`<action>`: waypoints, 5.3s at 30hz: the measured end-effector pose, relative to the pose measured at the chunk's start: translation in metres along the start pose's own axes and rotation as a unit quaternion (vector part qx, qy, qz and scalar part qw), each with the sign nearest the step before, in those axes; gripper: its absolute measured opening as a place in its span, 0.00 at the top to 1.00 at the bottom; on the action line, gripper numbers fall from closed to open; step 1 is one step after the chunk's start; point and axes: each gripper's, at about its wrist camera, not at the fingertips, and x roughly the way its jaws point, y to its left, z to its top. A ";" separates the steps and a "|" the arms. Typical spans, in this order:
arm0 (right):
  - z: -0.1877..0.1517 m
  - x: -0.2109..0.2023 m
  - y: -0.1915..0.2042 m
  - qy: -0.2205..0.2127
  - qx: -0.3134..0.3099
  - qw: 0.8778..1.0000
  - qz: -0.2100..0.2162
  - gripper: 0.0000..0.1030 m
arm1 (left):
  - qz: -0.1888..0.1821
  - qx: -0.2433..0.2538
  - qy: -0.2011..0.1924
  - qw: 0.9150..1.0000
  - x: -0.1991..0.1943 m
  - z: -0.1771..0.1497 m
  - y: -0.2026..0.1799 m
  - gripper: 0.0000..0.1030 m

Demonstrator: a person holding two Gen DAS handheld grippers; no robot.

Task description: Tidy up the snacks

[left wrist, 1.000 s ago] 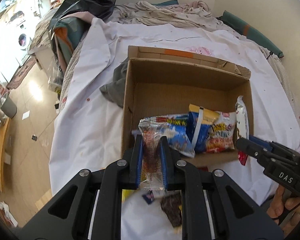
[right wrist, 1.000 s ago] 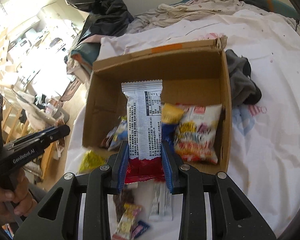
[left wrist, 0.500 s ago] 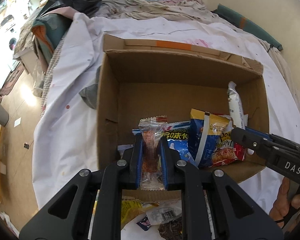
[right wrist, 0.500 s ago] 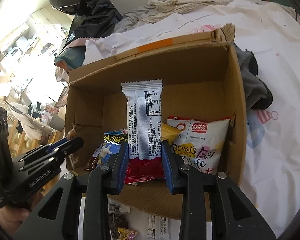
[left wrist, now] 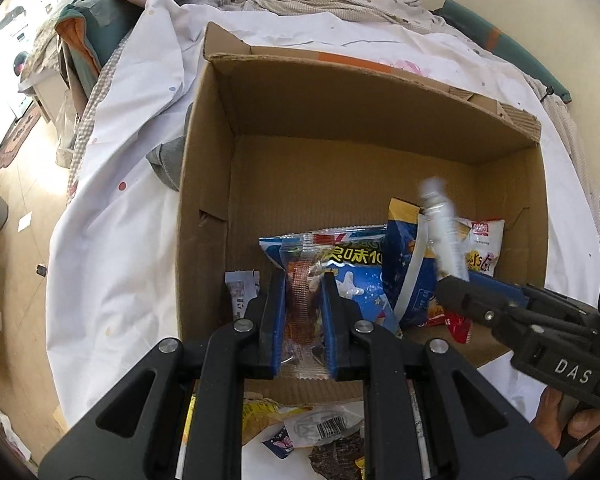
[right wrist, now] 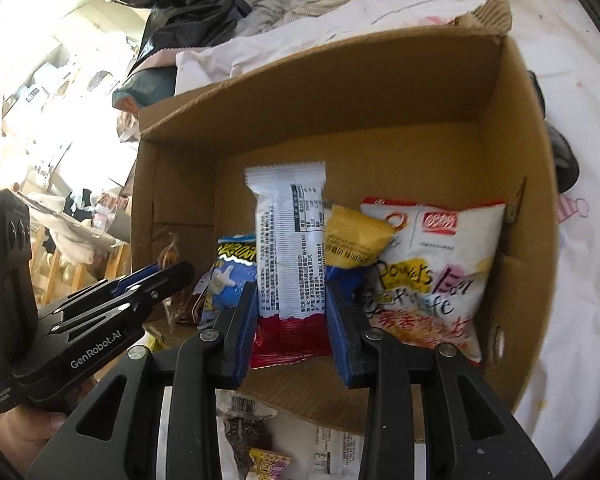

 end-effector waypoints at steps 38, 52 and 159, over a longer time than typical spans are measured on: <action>-0.032 -0.048 -0.013 -0.034 0.071 0.997 0.011 0.16 | 0.018 -0.155 0.081 0.984 -0.009 -0.070 0.074 0.20; -0.076 -0.078 -0.046 -0.032 0.099 0.994 -0.032 0.16 | 0.025 -0.170 0.134 0.976 0.043 -0.068 0.065 0.27; 0.013 -0.005 -0.005 -0.009 -0.032 0.991 -0.133 0.68 | 0.040 0.004 -0.019 0.999 -0.016 0.015 -0.001 0.48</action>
